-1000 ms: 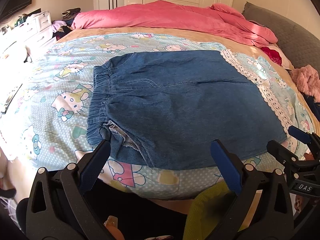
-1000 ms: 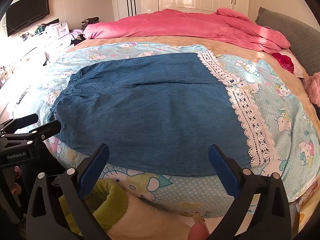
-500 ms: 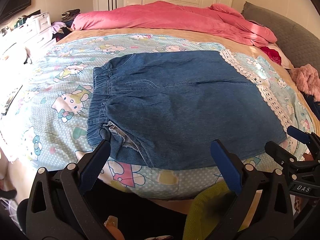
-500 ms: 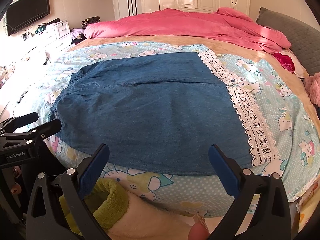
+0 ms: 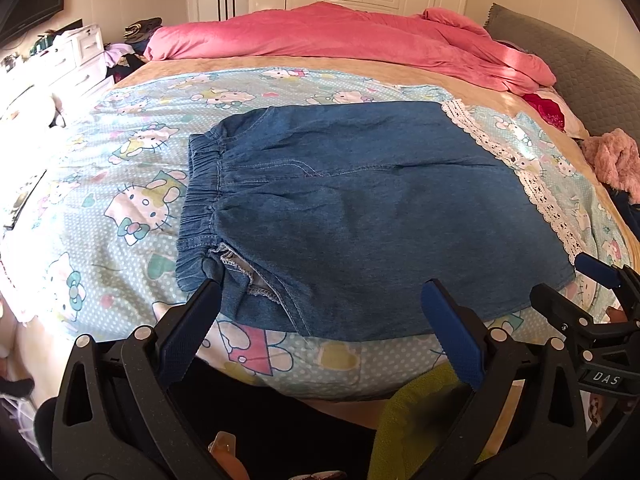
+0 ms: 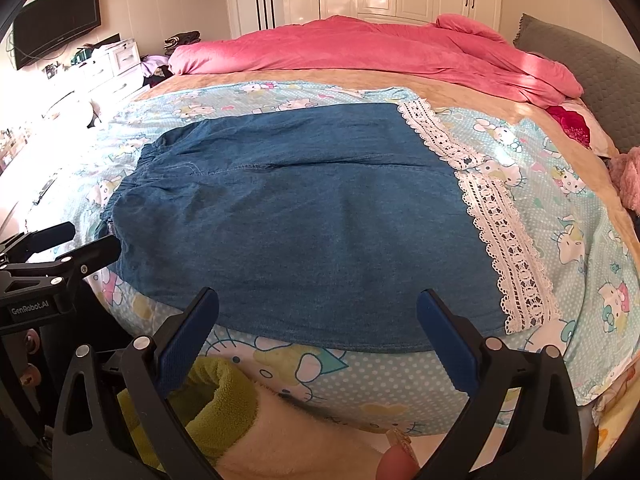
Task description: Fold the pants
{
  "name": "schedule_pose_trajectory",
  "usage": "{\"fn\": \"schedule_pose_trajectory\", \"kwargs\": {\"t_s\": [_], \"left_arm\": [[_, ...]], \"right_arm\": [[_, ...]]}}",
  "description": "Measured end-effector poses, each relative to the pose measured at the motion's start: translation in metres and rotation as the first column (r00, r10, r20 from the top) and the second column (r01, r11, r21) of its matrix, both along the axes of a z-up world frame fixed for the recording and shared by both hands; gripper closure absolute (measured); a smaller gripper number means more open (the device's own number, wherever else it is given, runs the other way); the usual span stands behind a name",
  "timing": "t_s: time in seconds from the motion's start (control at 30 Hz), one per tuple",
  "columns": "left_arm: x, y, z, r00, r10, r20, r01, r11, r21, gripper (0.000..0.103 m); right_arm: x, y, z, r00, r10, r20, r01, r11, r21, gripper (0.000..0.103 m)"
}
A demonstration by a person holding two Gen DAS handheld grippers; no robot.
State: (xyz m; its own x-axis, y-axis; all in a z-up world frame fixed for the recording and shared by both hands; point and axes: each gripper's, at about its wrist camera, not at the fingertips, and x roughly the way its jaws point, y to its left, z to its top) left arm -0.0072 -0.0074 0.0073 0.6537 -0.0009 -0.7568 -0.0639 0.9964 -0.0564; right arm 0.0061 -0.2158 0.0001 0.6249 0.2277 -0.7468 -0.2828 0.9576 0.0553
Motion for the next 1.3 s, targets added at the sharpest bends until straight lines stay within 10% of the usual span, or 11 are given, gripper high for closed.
{"fn": "schedule_pose_trajectory", "kwargs": {"t_s": [0.57, 1.3], "left_arm": [[0.024, 0.028, -0.005, 0.997, 0.075, -0.013, -0.074, 0.997, 0.028, 0.009], [0.125, 0.13, -0.025, 0.962, 0.253, -0.098, -0.252, 0.967, 0.023, 0.009]], "right_arm": [[0.041, 0.019, 0.001, 0.998, 0.054, -0.006, -0.054, 0.999, -0.005, 0.004], [0.203, 0.116, 0.005, 0.966, 0.258, -0.02, -0.258, 0.964, -0.06, 0.004]]}}
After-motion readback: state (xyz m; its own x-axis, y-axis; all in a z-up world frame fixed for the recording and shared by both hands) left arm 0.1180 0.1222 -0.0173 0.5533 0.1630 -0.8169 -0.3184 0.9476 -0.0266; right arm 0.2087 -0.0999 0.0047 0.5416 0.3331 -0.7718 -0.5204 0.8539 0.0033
